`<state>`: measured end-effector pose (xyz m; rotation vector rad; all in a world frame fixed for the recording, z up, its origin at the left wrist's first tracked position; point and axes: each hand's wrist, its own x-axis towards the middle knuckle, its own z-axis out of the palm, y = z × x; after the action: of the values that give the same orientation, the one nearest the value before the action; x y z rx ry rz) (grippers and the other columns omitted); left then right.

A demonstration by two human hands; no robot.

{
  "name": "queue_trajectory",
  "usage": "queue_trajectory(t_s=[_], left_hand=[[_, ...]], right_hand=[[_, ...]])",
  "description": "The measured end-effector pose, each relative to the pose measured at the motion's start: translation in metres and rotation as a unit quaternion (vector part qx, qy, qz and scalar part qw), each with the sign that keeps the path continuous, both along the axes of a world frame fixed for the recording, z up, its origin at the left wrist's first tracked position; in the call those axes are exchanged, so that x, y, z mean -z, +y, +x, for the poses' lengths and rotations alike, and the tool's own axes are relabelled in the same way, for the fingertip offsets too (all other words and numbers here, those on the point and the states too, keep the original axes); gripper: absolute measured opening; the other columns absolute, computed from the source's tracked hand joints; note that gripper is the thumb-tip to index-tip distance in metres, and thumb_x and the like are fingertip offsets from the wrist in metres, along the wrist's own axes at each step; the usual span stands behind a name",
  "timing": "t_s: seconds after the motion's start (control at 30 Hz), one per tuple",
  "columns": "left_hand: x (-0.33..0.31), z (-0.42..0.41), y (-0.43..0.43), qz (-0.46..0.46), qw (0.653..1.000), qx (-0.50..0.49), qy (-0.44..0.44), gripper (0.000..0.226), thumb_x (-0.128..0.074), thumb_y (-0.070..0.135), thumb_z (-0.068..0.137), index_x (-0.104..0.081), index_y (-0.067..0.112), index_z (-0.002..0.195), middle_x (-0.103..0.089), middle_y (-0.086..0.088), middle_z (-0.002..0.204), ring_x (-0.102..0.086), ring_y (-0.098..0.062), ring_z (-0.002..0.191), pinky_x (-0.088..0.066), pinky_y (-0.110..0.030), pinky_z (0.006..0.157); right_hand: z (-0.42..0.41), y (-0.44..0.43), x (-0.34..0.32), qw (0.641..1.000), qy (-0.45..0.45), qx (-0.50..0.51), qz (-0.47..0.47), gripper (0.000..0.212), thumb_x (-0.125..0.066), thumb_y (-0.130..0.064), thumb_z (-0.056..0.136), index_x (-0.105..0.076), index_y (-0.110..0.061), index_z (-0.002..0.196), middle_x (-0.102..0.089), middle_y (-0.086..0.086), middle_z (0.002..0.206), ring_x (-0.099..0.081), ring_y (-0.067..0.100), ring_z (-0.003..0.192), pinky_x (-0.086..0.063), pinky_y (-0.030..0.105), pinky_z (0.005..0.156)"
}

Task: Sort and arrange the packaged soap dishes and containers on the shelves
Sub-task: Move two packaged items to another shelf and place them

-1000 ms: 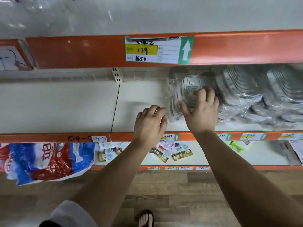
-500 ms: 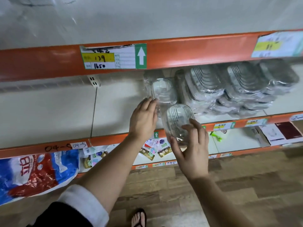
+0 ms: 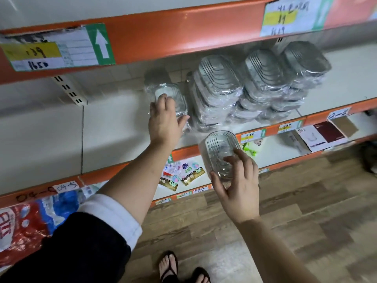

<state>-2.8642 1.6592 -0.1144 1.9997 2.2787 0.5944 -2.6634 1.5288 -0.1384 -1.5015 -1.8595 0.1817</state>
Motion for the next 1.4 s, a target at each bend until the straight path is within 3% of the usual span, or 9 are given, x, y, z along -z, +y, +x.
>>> queue_trajectory(t_s=[0.23,0.43,0.77,0.93,1.07,1.2,1.3,1.4], left_hand=[[-0.003,-0.005,-0.024,0.063,0.997,0.033,-0.031,0.039,-0.065,0.029,0.087,-0.057,-0.003,0.109,-0.052,-0.021,0.128,-0.049,-0.040,0.117,-0.044,-0.042,0.098],[-0.023,-0.014,-0.075,0.106,0.991,0.059,-0.049,0.033,-0.071,0.027,0.082,-0.058,0.001,0.098,-0.056,-0.019,0.120,-0.056,-0.036,0.108,-0.048,-0.040,0.090],[-0.091,-0.032,-0.206,0.114,0.989,0.084,-0.044,0.035,-0.066,0.035,0.086,-0.058,0.007,0.105,-0.051,-0.011,0.136,-0.047,-0.033,0.129,-0.043,-0.048,0.105],[-0.126,-0.047,-0.253,0.146,0.986,0.071,-0.041,0.040,-0.055,0.044,0.090,-0.057,0.007,0.105,-0.048,-0.008,0.140,-0.043,-0.030,0.133,-0.043,-0.043,0.107],[-0.159,-0.059,-0.268,0.178,0.983,0.045,-0.029,0.040,-0.056,0.044,0.089,-0.057,0.007,0.104,-0.049,-0.008,0.138,-0.044,-0.028,0.131,-0.042,-0.036,0.104],[-0.193,-0.071,-0.273,0.213,0.976,0.019,-0.032,0.041,-0.057,0.041,0.087,-0.060,0.004,0.105,-0.052,-0.011,0.136,-0.047,-0.034,0.128,-0.043,-0.044,0.105],[-0.214,-0.086,-0.272,0.228,0.973,0.008,-0.023,0.043,-0.057,0.041,0.086,-0.061,0.003,0.106,-0.054,-0.012,0.132,-0.049,-0.032,0.126,-0.042,-0.037,0.103],[-0.234,-0.112,-0.263,0.226,0.974,-0.005,-0.026,0.039,-0.064,0.034,0.084,-0.059,0.004,0.107,-0.054,-0.012,0.130,-0.050,-0.029,0.122,-0.042,-0.032,0.099]], right_hand=[[0.006,-0.007,-0.006,1.000,-0.010,-0.001,-0.001,0.036,-0.058,-0.040,0.089,-0.049,-0.016,0.114,-0.047,0.009,0.131,-0.046,0.033,0.119,-0.033,0.037,0.105],[0.006,-0.014,-0.041,1.000,-0.007,-0.011,0.005,0.037,-0.057,-0.041,0.090,-0.050,-0.013,0.114,-0.048,0.011,0.131,-0.047,0.034,0.119,-0.038,0.042,0.103],[0.000,-0.057,-0.113,0.999,0.004,-0.035,0.024,0.040,-0.057,-0.042,0.088,-0.052,-0.012,0.113,-0.047,0.011,0.132,-0.047,0.034,0.117,-0.038,0.043,0.100],[-0.002,-0.072,-0.148,0.998,0.022,-0.050,0.042,0.042,-0.057,-0.041,0.087,-0.056,-0.007,0.112,-0.048,0.014,0.132,-0.048,0.037,0.115,-0.037,0.044,0.101],[-0.008,-0.073,-0.175,0.995,0.036,-0.062,0.072,0.040,-0.058,-0.040,0.086,-0.056,-0.007,0.110,-0.049,0.014,0.131,-0.048,0.037,0.116,-0.036,0.043,0.099],[-0.022,-0.068,-0.202,0.987,0.063,-0.087,0.116,0.039,-0.060,-0.038,0.087,-0.054,-0.008,0.111,-0.049,0.016,0.132,-0.048,0.037,0.117,-0.037,0.043,0.099],[-0.038,-0.057,-0.224,0.982,0.076,-0.111,0.136,0.038,-0.062,-0.036,0.086,-0.053,-0.010,0.112,-0.048,0.018,0.133,-0.045,0.033,0.120,-0.032,0.033,0.103],[-0.057,-0.038,-0.244,0.980,0.083,-0.132,0.127,0.038,-0.062,-0.037,0.086,-0.056,-0.009,0.112,-0.050,0.015,0.130,-0.047,0.031,0.119,-0.037,0.039,0.101]])
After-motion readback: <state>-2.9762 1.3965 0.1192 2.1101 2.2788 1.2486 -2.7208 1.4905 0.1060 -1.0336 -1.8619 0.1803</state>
